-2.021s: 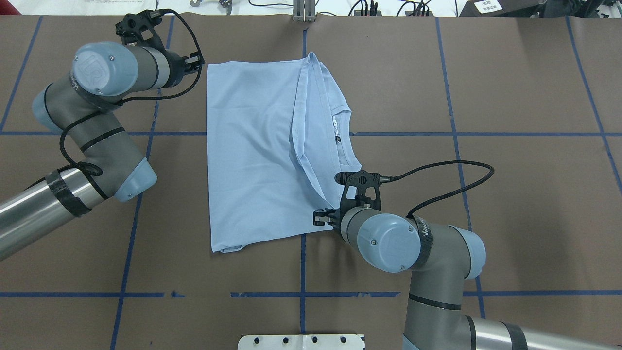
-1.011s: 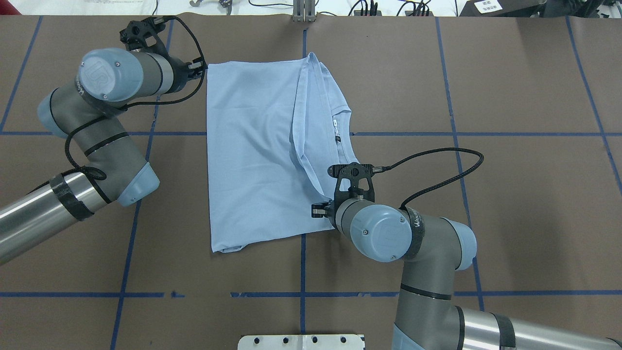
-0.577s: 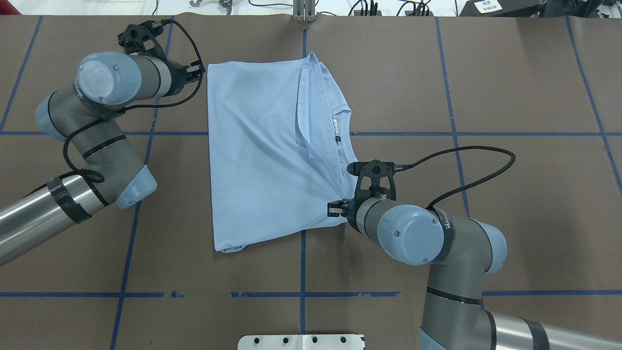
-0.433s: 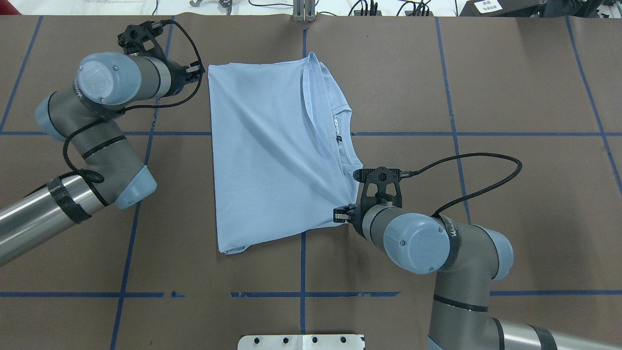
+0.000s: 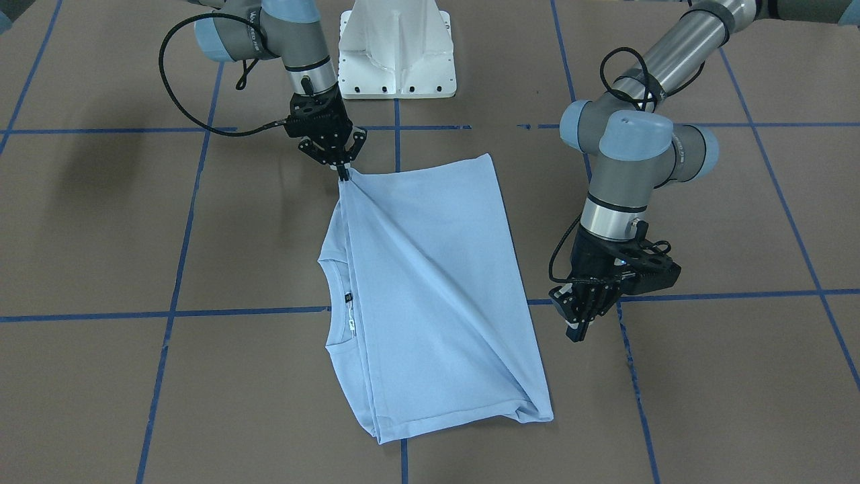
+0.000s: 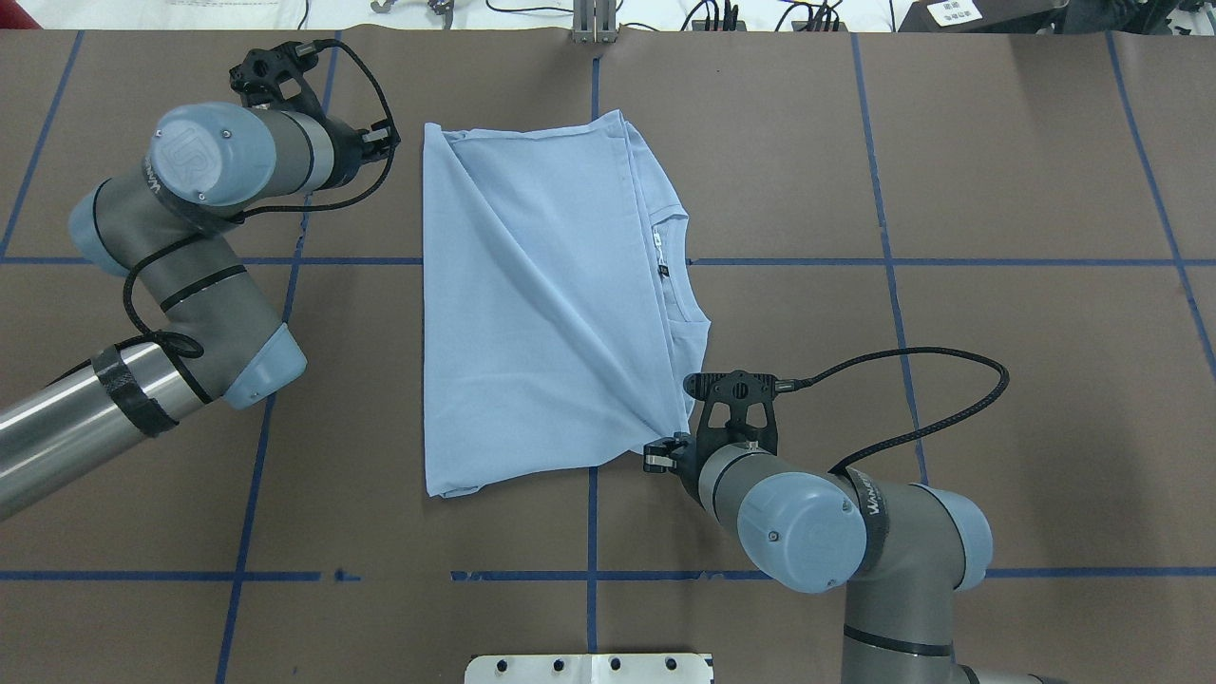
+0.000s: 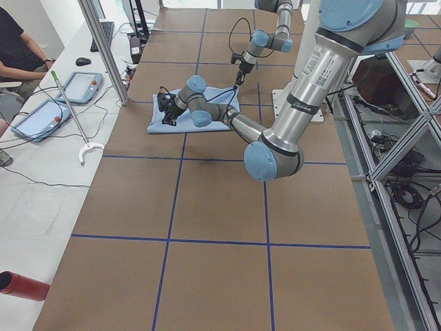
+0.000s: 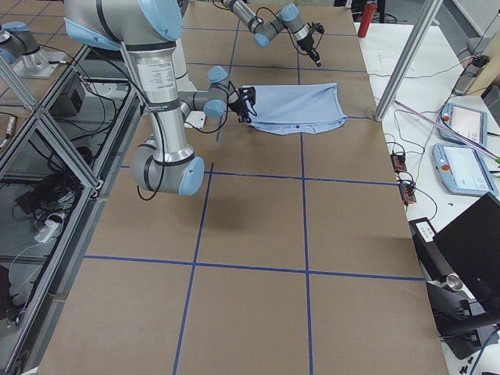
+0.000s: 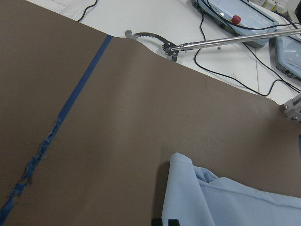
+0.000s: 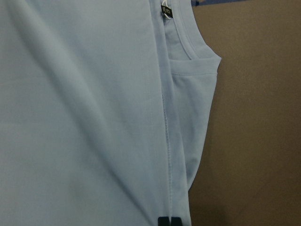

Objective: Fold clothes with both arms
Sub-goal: 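Pull the grasped corner with the right gripper to straighten the fold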

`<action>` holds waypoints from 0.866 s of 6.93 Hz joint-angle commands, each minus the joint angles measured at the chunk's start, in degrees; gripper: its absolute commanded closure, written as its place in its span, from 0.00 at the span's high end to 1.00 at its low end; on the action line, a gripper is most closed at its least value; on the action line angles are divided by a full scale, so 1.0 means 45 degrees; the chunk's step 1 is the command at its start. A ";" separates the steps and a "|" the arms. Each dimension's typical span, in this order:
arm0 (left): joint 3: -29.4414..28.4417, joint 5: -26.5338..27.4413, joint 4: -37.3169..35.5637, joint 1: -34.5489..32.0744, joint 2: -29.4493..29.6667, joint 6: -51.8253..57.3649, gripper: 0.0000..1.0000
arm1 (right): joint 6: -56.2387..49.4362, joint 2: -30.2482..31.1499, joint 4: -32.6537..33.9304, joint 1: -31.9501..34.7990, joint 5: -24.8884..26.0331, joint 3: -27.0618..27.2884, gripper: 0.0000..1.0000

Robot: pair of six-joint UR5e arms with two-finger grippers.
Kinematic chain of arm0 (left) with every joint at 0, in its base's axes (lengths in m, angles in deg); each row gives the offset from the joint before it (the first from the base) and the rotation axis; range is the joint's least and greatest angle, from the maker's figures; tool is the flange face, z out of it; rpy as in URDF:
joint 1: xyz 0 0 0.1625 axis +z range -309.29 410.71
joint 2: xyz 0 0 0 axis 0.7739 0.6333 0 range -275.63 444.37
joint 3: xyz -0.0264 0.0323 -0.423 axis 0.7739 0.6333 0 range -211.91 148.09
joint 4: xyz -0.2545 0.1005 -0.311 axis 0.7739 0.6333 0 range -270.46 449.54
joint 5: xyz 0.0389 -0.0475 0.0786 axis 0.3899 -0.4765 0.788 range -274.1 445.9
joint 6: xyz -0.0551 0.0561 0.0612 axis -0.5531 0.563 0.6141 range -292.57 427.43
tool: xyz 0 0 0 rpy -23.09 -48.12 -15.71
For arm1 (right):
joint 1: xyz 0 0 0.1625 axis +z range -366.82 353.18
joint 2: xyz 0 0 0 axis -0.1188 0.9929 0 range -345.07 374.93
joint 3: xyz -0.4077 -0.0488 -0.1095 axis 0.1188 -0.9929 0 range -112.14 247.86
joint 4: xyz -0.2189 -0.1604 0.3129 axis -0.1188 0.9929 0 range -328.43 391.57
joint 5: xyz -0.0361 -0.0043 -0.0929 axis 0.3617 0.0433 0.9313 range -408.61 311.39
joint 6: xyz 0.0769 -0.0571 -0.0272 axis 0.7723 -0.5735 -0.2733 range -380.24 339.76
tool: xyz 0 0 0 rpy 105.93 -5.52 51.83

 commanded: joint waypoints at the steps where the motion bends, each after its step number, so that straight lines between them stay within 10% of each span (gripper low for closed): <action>1: 0.0017 0.0001 -0.0011 0.0020 -0.0001 -0.0019 0.18 | 0.0030 -0.0013 0.0000 0.0297 0.0000 -0.0022 0.53; 6: 0.0076 0.0001 -0.0011 0.0137 -0.0001 -0.0351 0.19 | 0.7749 -0.0462 0.0078 0.0789 -0.0039 -0.0236 0.65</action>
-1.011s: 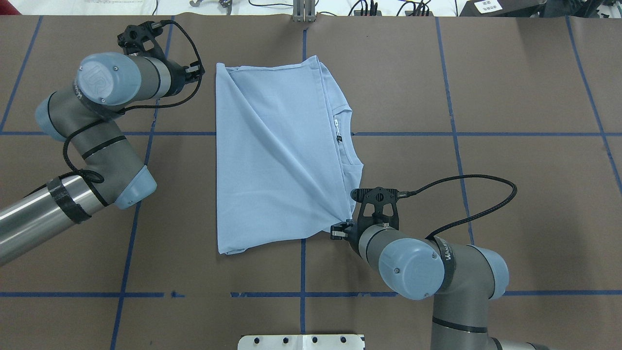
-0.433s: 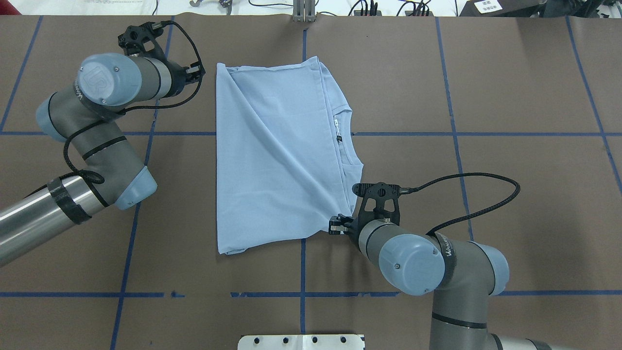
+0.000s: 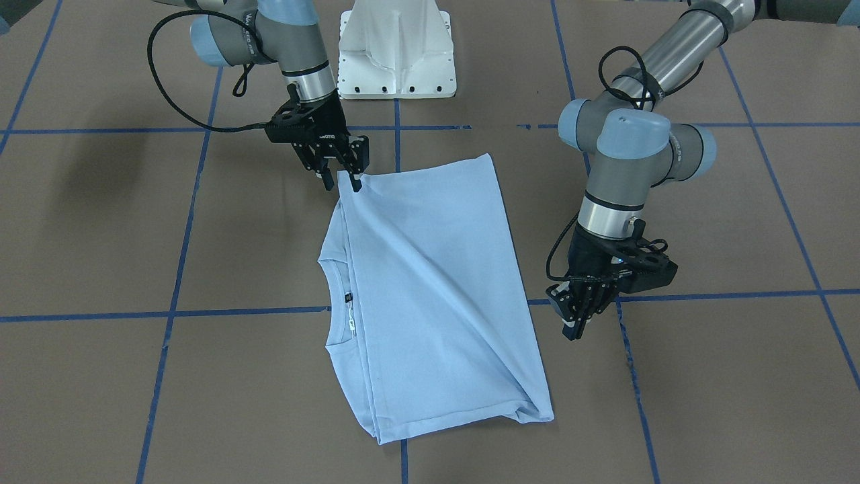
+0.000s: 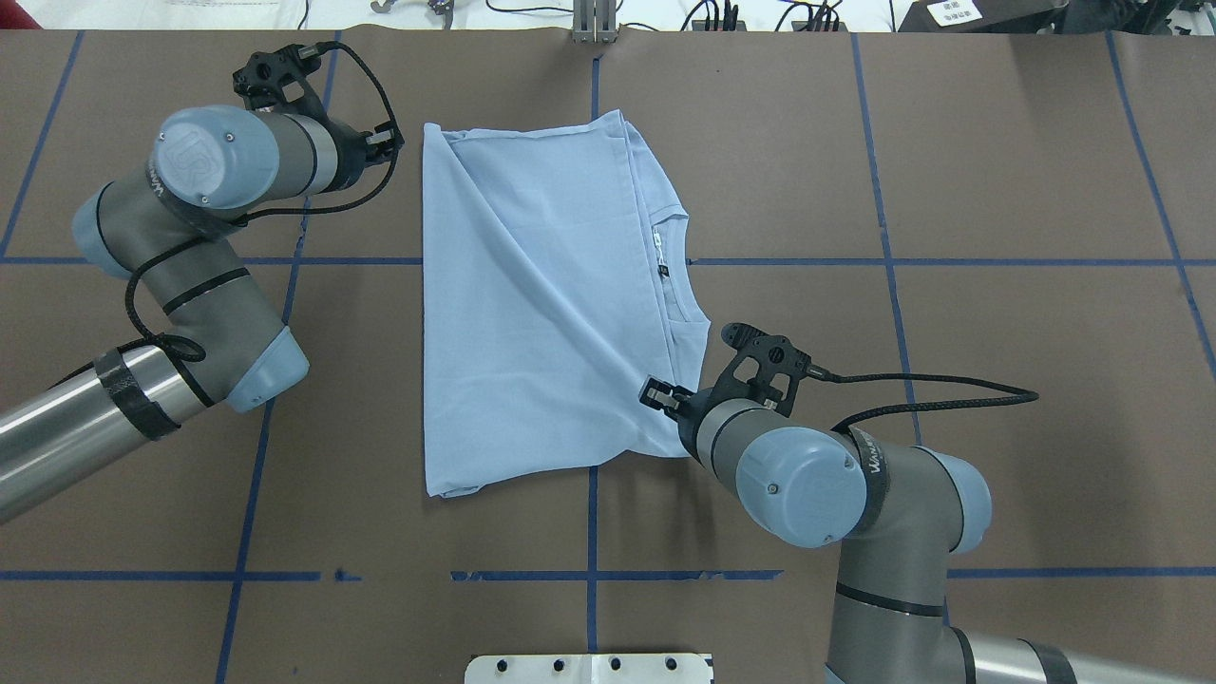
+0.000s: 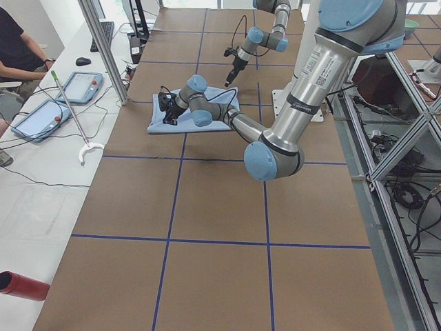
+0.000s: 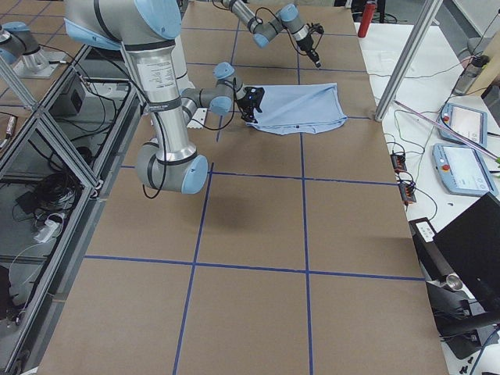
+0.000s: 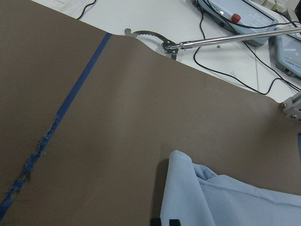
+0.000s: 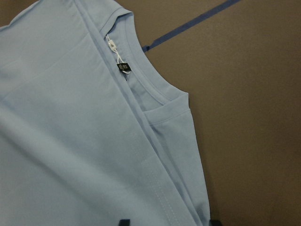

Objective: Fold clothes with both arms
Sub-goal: 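Pull the grasped corner with the right gripper to straighten the fold, then lower the left gripper to the shirt's near corner while the right gripper holds its corner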

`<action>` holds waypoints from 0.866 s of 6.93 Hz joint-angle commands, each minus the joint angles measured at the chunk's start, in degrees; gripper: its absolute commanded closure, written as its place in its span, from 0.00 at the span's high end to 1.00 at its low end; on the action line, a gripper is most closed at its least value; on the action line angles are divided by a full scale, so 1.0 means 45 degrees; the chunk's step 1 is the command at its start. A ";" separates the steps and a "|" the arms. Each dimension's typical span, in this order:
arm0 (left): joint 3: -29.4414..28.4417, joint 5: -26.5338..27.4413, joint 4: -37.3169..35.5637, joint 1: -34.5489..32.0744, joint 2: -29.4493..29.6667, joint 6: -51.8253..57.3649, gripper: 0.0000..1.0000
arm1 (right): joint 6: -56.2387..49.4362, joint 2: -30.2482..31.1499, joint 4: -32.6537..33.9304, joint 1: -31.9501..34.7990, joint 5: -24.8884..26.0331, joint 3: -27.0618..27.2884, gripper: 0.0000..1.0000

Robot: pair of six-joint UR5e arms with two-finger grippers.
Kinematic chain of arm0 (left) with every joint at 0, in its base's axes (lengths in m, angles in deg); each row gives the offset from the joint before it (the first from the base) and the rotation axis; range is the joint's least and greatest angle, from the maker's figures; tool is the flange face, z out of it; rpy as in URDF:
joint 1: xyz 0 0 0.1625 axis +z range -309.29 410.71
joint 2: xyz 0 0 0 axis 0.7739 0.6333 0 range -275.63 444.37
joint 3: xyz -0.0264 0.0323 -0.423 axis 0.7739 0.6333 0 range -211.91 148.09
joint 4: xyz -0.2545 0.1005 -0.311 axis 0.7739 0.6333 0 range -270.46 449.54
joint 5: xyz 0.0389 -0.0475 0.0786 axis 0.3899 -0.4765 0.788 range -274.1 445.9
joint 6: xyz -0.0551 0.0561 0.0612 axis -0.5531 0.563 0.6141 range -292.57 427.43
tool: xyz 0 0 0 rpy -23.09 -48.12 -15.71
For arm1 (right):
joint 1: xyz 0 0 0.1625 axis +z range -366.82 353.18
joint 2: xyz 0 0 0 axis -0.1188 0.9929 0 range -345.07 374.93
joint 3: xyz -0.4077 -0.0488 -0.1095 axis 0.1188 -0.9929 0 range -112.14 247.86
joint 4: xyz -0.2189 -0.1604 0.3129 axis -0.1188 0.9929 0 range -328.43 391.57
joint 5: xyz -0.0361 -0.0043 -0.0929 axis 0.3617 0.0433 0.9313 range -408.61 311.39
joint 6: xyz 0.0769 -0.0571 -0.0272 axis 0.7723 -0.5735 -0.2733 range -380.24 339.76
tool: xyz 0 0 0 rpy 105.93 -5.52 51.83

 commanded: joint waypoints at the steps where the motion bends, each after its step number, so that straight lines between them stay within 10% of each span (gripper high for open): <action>1: 0.0003 0.0000 0.0000 0.0041 -0.0007 -0.0091 0.19 | 0.2099 -0.0127 0.0022 -0.0074 -0.0092 -0.0278 0.70; 6: 0.2712 -0.1543 -0.0504 0.0041 -0.1020 -0.0130 0.37 | 0.2979 -0.0498 -0.0017 -0.0446 -0.0679 -0.1234 0.80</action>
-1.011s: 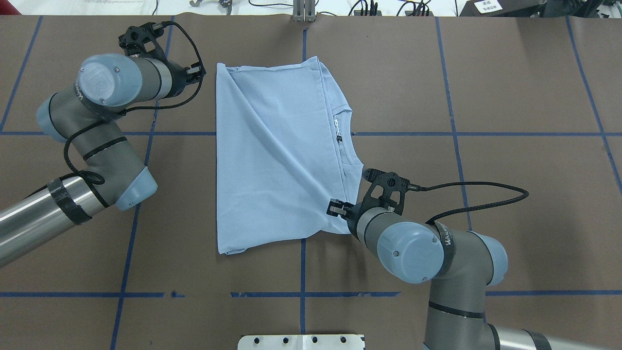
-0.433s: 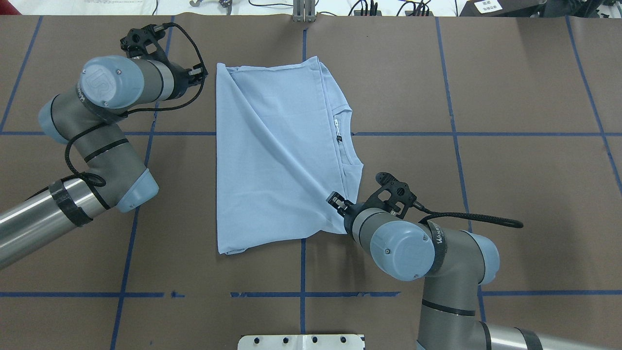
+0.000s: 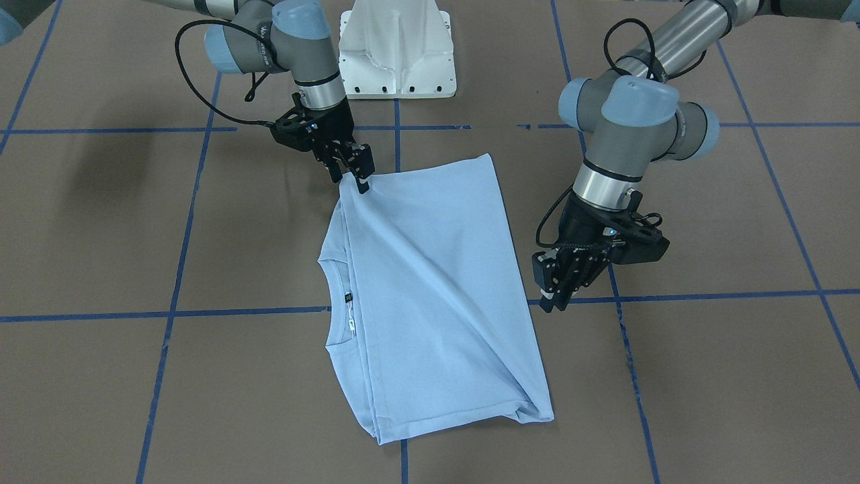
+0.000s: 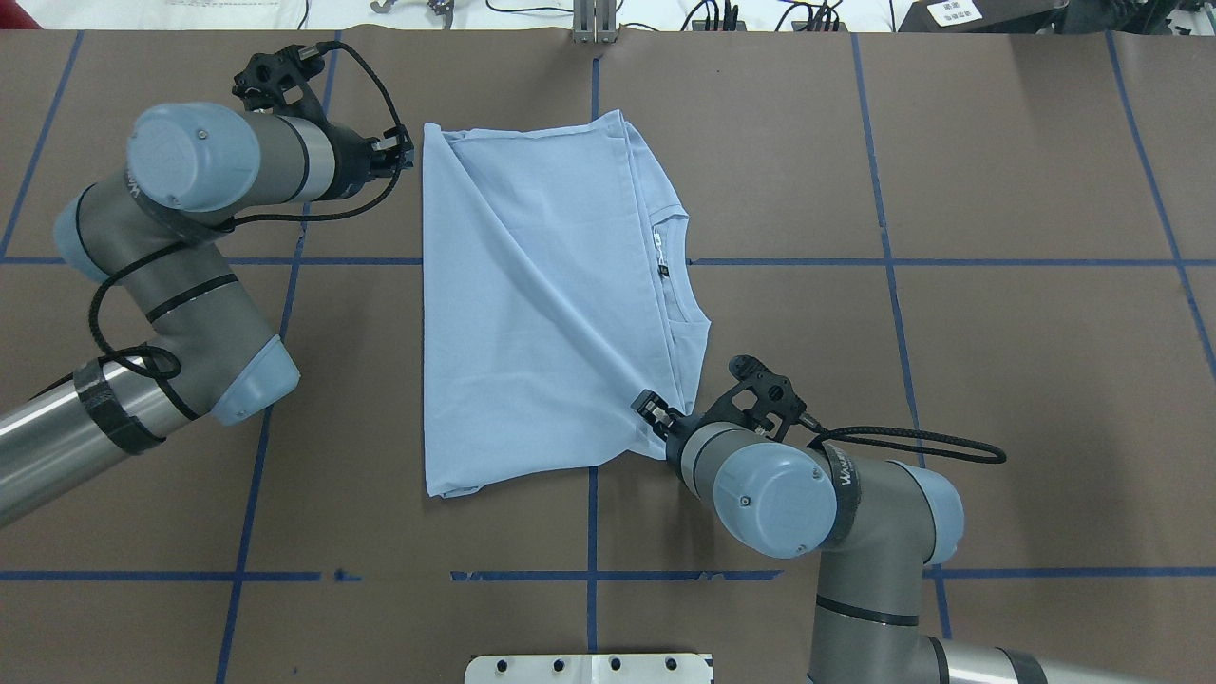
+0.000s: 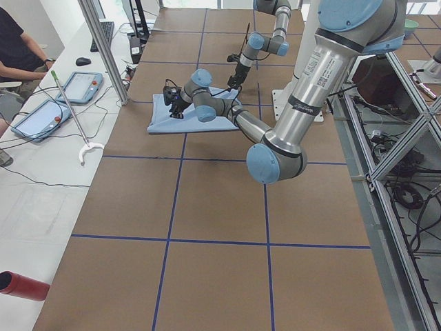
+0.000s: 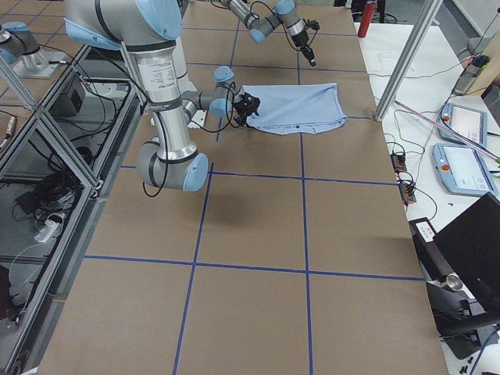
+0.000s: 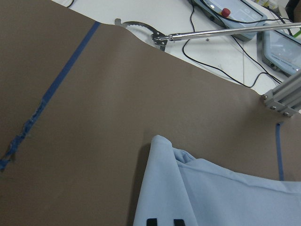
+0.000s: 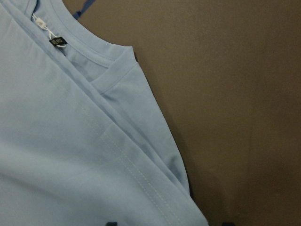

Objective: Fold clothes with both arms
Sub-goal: 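Lower the left gripper to the shirt's near corner while the right gripper holds its corner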

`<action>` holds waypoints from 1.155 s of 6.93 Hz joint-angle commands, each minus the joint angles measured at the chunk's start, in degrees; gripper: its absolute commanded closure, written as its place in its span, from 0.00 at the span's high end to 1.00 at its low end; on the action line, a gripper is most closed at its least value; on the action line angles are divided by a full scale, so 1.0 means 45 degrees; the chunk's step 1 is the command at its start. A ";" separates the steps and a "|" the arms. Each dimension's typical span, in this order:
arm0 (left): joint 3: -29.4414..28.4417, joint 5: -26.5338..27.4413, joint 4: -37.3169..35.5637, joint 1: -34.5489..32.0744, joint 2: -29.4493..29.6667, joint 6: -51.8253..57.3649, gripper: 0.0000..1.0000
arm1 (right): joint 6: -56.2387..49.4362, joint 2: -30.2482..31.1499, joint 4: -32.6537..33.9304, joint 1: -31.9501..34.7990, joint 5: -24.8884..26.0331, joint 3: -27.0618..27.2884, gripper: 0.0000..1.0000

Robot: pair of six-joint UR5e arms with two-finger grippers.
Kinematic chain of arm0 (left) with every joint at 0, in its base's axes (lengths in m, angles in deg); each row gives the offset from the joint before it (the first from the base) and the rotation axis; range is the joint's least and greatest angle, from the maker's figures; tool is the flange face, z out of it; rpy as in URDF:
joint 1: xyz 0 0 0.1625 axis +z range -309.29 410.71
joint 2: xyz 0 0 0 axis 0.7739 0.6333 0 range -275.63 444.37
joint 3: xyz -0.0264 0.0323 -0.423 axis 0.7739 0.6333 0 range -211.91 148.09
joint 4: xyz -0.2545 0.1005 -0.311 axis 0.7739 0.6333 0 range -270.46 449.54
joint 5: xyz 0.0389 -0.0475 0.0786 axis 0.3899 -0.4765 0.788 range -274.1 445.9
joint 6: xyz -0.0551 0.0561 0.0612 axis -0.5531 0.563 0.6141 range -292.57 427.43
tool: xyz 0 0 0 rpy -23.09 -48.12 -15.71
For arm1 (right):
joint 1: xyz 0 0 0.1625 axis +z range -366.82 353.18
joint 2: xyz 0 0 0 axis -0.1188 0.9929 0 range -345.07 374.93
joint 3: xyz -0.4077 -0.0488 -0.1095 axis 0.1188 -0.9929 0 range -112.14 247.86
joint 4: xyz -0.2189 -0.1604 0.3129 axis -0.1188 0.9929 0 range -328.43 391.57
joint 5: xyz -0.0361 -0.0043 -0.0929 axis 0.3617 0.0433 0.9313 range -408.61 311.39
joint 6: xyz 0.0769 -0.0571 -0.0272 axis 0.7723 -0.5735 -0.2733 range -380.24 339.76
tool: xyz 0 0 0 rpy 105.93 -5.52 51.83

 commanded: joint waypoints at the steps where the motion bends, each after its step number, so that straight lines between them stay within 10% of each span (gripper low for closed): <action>1: 0.1022 -0.0249 -0.0738 -0.0002 -0.0364 -0.0034 0.37 | 0.0092 -0.0141 -0.0007 -0.0038 -0.0026 -0.0358 0.79; 2: 0.1062 -0.0249 -0.0761 -0.0002 -0.0364 -0.0054 0.37 | 0.0131 -0.0199 -0.0007 0.0000 -0.0026 -0.0339 0.52; 3: 0.1044 -0.0249 -0.0762 -0.0002 -0.0364 -0.0209 0.37 | 0.0073 -0.0277 -0.0007 0.0001 -0.0046 -0.0339 0.01; 8: 0.1140 -0.0268 -0.0762 0.0423 -0.0442 -0.1530 0.38 | -0.0181 -0.0278 -0.0027 0.0001 -0.0513 -0.0048 0.00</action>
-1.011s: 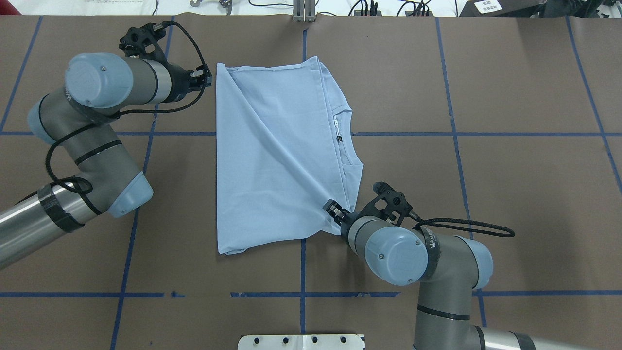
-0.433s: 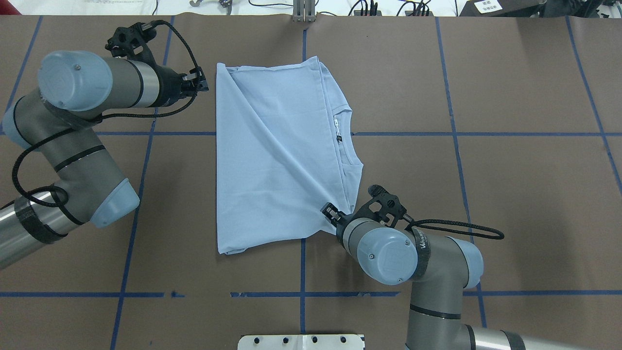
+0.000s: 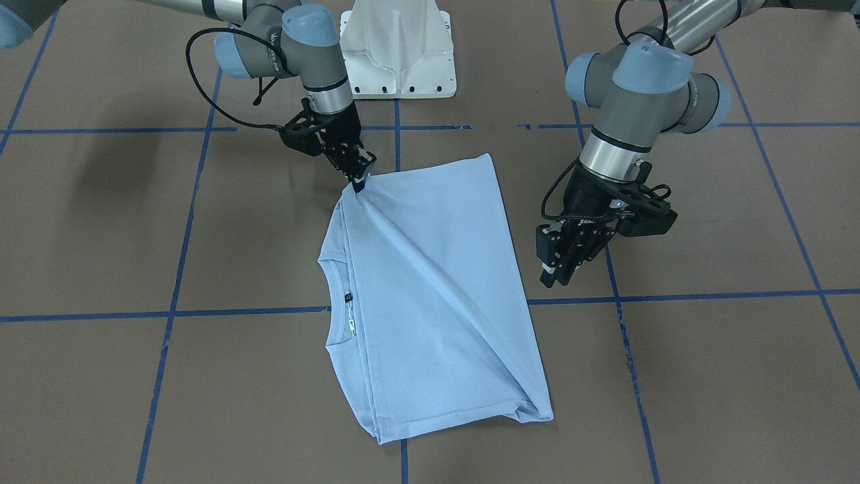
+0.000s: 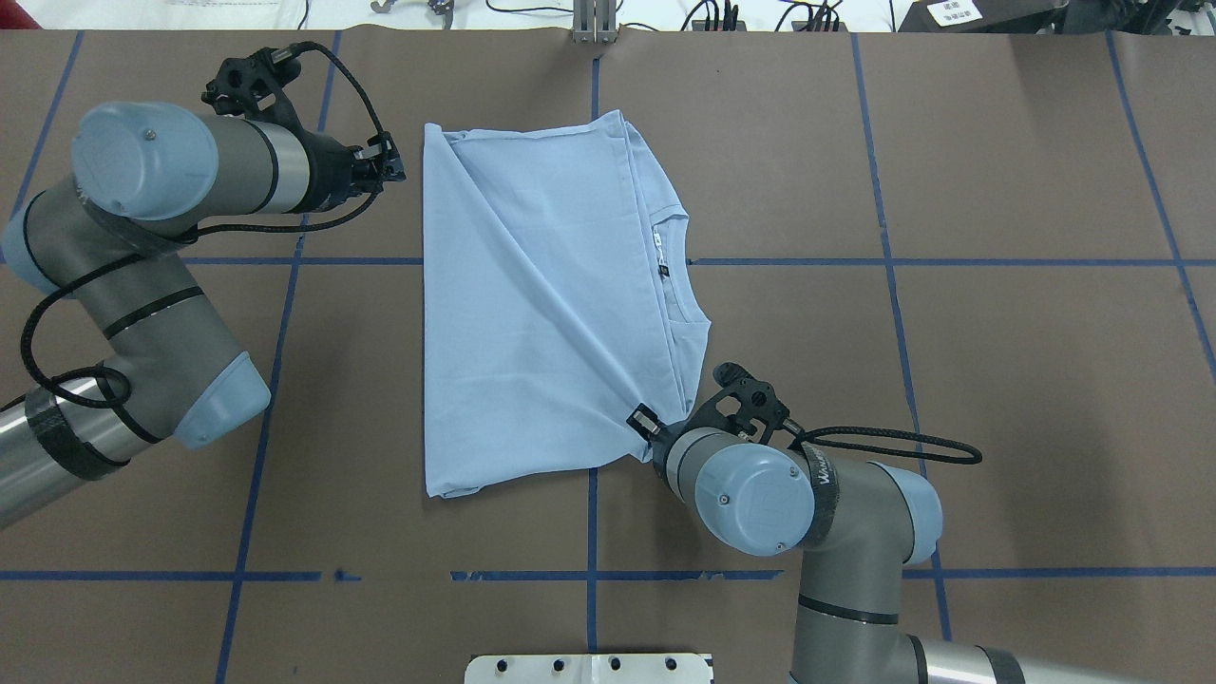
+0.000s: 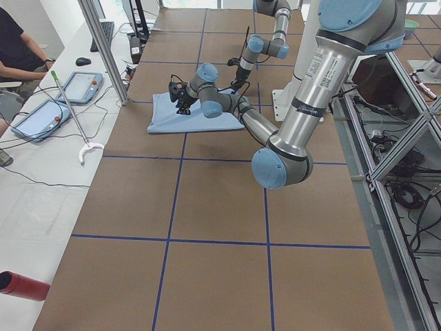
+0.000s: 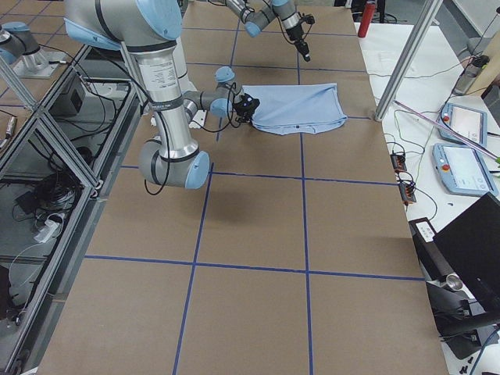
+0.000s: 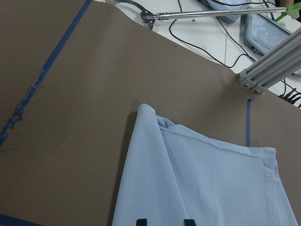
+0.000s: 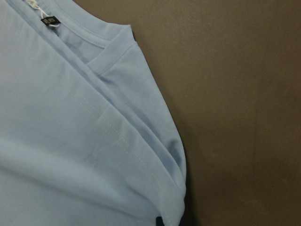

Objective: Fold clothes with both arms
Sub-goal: 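Lower the left gripper to the shirt's near corner while the right gripper holds its corner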

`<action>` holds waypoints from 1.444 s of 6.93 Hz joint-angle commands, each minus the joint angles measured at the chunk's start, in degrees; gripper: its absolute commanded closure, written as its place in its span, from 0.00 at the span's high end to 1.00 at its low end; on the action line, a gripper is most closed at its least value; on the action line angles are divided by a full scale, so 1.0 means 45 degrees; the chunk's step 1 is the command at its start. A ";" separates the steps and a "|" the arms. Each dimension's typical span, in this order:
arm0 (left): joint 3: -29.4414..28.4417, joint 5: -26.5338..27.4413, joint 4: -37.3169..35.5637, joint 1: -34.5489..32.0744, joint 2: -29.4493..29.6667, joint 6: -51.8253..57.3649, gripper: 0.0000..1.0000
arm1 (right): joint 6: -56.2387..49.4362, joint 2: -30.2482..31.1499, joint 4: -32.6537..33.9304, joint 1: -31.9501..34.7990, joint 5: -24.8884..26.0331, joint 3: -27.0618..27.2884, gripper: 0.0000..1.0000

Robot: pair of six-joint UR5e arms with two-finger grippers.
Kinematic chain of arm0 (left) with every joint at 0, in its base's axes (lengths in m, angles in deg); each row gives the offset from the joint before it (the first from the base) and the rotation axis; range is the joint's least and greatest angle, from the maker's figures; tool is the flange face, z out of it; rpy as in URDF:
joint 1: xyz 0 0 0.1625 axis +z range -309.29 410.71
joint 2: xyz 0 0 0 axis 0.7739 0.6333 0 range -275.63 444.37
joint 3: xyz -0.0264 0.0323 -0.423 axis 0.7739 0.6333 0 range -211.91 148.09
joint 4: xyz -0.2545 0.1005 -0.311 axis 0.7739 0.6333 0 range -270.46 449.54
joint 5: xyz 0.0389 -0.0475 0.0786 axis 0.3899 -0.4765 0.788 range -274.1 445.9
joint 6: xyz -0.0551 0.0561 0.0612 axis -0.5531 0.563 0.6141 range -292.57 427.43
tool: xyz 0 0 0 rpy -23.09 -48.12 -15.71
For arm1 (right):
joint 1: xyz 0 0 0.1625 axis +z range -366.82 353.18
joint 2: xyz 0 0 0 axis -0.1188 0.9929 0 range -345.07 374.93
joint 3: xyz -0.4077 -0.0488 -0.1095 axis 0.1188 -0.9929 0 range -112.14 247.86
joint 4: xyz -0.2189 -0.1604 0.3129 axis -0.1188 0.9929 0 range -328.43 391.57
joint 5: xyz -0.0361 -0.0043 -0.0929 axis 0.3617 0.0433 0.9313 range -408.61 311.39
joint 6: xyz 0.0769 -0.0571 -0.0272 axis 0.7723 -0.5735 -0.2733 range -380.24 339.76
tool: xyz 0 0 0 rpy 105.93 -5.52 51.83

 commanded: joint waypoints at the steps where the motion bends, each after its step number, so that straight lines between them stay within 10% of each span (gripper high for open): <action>1: 0.0465 0.0032 -0.0038 0.1524 -0.0004 -0.2498 0.39 | 0.0014 0.0071 0.0037 -0.0026 -0.0217 0.0500 0.00; 5: 0.3590 0.0228 -0.1561 0.4302 -0.2088 -0.5378 0.47 | 0.0268 0.0753 0.0155 -0.0650 0.0250 0.1186 0.00; 10: 0.3477 0.1439 -0.2714 0.6908 -0.2856 -0.6578 0.58 | 0.0288 0.0755 0.0155 -0.0710 0.0250 0.1285 0.00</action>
